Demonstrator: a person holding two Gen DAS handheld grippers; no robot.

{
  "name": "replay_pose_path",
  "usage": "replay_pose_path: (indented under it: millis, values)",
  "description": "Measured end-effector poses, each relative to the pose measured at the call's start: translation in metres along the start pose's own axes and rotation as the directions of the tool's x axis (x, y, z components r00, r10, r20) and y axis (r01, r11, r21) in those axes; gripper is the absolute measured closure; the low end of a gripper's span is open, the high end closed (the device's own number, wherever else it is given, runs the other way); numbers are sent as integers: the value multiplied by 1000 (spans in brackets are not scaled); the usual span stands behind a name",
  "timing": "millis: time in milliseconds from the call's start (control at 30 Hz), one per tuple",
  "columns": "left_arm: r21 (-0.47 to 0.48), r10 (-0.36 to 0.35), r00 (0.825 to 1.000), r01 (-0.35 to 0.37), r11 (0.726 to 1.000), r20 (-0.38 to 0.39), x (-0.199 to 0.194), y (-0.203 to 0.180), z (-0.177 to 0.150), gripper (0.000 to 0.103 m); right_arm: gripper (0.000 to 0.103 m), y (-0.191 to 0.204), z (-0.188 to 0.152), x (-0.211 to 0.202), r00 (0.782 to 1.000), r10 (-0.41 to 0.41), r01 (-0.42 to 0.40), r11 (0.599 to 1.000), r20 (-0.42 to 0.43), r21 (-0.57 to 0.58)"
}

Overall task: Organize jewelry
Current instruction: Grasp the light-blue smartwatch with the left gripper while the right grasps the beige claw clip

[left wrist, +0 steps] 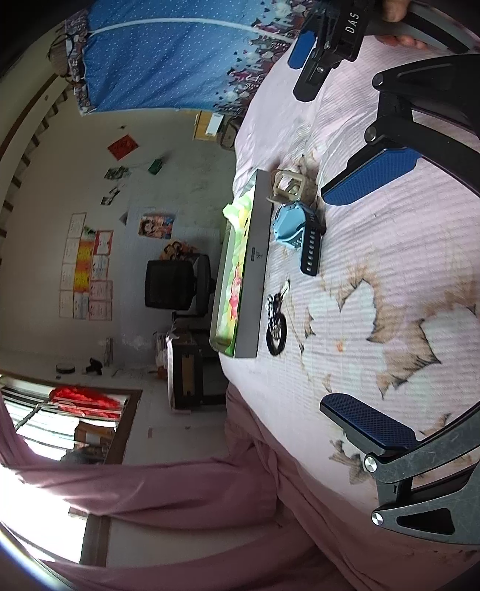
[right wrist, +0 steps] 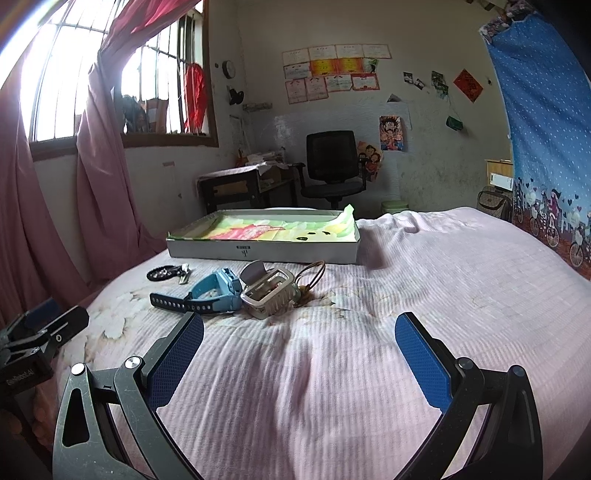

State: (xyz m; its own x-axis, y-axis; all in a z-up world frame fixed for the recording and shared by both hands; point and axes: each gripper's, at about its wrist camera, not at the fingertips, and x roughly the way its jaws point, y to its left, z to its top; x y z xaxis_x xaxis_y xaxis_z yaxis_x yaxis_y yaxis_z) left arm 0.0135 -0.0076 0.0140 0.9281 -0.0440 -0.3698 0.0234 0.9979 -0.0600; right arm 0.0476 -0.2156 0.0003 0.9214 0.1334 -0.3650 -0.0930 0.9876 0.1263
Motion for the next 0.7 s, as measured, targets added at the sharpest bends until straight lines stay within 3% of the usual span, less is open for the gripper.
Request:
replay_pose_path:
  millis: [200,467,700]
  values:
    - [17,-50,997,51,999,-57,29,9,19,1,1,-3,9,7,999,0,-2,999,-45,-39]
    - [31,-121,980,127,991,-157,73,15,35,1,1,7,27,43,989,32,-56,983,-141,-172]
    - [14,-211,954,219,976,-213,100,2,35,16,1,8,31,76,974,49,-97,972,-221,-212]
